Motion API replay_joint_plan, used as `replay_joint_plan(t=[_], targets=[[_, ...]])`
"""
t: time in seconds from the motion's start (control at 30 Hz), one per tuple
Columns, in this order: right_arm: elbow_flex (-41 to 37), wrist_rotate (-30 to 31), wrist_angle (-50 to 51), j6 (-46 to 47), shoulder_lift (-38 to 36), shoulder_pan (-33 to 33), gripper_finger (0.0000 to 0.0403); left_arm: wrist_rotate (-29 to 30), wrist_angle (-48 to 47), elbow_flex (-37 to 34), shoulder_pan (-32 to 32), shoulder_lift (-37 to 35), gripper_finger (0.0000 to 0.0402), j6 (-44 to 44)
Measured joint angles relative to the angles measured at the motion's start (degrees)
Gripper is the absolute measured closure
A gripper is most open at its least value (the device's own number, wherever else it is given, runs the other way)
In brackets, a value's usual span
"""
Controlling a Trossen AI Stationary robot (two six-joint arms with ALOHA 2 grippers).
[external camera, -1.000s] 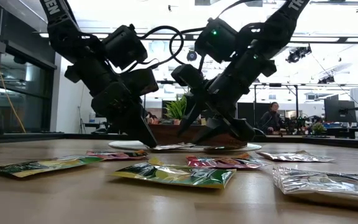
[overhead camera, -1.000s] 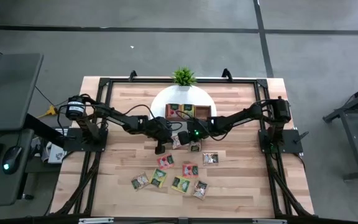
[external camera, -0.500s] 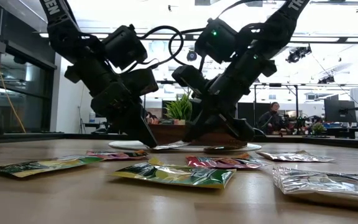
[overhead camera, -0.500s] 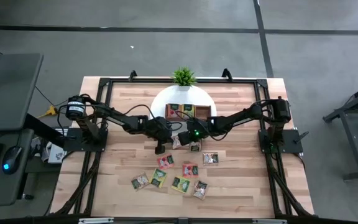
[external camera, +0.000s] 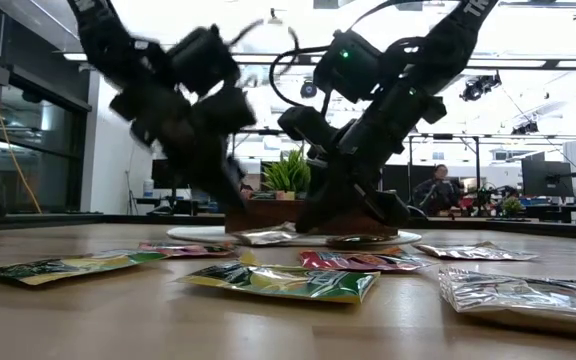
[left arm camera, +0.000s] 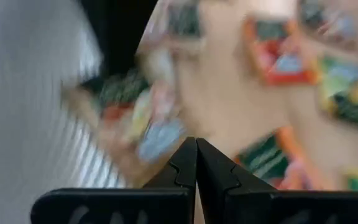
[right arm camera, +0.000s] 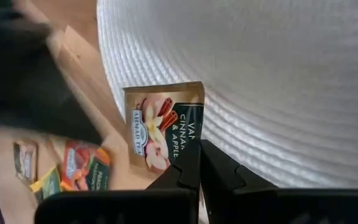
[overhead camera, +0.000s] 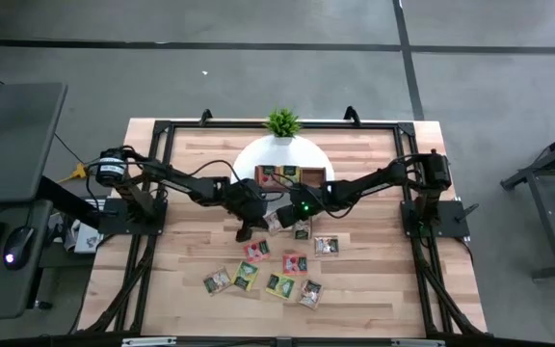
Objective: Pick & Place Tea
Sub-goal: Put the brown tea bag into the right section of the wooden organizer
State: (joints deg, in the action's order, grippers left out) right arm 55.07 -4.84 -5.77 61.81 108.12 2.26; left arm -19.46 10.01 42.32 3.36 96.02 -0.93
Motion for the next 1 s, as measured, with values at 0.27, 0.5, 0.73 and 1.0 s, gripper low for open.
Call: replay_joint_plan(t=[0.27,0.5,0.73,1.0], targets=[[-0.02,-0.23,0.07,-1.07,-0.54,-0.04,0.0403,3.87,-17.61,8.02,0.02,-5.43,0.0401,-8.41],[-0.04,0.46,1.5,-4.63,-8.28,0.06,0.0403,10.01,-24.65,10.43,0.85,-9.41,0.0401,-12.35],[-0.02,2.62,12.7,-11.5,-20.15,1.52,0.0403,9.55,-25.29,10.39,5.44,-11.69,0.0401,-12.62],[3.28,3.5,30.91,-21.06,-33.74,6.47,0.0403,5.0,-25.34,10.43,11.66,-11.71,0.0401,-13.82]])
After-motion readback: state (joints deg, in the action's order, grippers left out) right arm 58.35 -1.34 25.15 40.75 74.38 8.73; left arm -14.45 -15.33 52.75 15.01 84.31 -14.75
